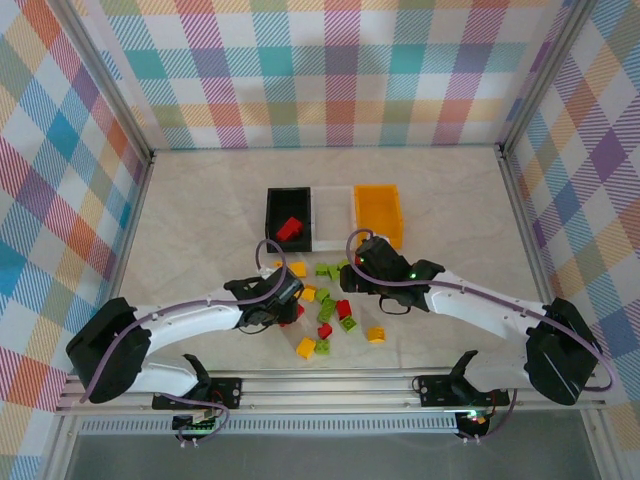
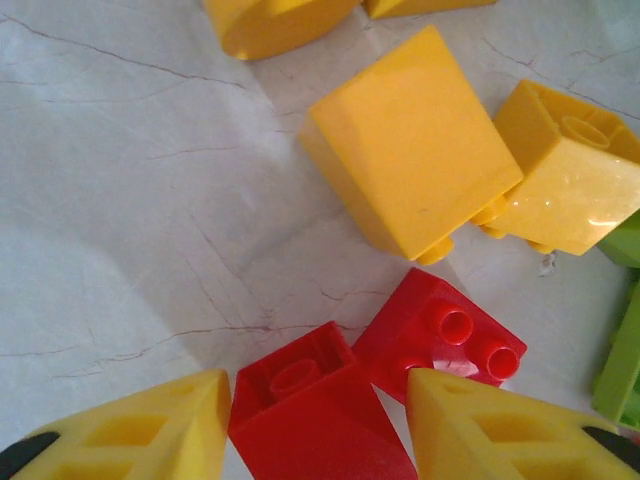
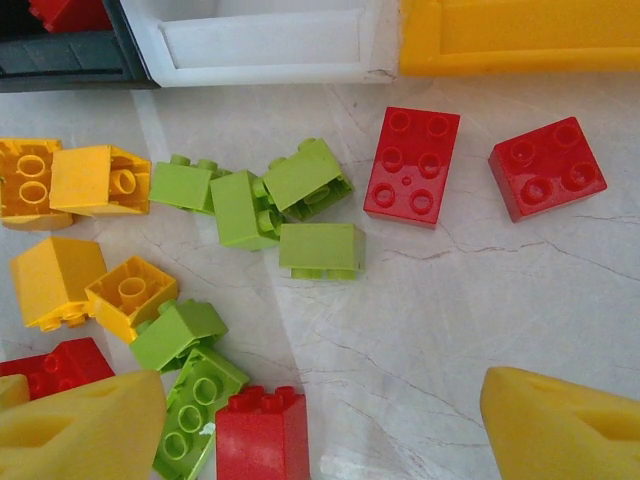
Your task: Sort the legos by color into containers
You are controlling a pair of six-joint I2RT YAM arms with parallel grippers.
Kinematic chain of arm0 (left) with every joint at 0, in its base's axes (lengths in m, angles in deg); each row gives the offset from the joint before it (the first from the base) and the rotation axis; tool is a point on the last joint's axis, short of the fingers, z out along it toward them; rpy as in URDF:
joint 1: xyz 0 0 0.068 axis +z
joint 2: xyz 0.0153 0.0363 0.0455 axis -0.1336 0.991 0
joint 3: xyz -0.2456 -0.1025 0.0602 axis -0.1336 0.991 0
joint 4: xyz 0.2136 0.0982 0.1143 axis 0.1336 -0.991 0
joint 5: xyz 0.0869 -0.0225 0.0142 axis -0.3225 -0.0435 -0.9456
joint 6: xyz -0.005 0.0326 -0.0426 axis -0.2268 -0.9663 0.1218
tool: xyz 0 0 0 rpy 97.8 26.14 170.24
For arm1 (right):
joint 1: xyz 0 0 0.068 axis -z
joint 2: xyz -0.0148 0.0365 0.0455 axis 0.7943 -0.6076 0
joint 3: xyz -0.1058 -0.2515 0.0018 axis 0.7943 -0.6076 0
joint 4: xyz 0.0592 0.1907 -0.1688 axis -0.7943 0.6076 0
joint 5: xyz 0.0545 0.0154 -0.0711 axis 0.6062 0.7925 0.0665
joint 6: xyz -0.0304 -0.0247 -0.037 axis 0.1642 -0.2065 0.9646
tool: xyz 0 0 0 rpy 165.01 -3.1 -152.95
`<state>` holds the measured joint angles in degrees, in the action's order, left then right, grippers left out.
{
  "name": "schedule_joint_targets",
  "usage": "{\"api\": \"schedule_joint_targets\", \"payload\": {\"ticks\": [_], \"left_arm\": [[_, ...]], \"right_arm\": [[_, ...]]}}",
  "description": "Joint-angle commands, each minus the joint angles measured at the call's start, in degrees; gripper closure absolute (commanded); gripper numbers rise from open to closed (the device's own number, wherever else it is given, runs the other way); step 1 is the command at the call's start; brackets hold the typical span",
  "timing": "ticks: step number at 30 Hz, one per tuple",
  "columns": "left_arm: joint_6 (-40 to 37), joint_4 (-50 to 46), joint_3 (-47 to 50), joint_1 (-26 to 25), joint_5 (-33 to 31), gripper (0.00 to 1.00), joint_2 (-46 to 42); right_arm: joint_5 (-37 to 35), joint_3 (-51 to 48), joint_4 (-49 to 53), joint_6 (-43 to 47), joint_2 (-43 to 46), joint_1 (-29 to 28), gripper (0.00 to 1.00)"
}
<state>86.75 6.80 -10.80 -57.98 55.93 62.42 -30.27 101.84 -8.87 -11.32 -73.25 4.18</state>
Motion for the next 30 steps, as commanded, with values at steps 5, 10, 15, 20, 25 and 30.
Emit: {"api": "schedule_joint_targets", "payload": {"ticks": [5, 10, 15, 20, 25, 30], "left_arm": [[0.86, -3.19, 2.40, -0.51, -3.41, 0.40, -4.71], [1.43, -4.28, 3.85, -0.50, -3.23, 0.37, -8.21], [1.57, -5.64, 5.89, -0.41, -3.82, 0.38, -8.82], [1.86, -7.07, 6.92, 0.08, -4.80, 0.40, -8.48], [2.00, -12.81, 6.85, 1.41, -6.71, 0.44, -15.06], [0.38, -10.71, 5.26, 1.57, -3.60, 0.37, -18.10]], "right_arm": [[-0.89, -1.42, -1.71, -1.04, 0.50, -0.11, 0.17], [-1.07, -1.82, -1.85, -1.30, 0.65, -0.11, 0.17], [-1.34, -2.00, -1.87, -1.46, 1.08, -0.10, 0.17], [-1.78, -1.91, -1.62, -1.44, 1.40, -0.11, 0.17], [-1.97, -2.23, -1.35, -1.58, 2.17, -0.10, 0.17], [-2.30, -2.14, -1.35, -1.43, 2.82, -0.15, 0.16]]}}
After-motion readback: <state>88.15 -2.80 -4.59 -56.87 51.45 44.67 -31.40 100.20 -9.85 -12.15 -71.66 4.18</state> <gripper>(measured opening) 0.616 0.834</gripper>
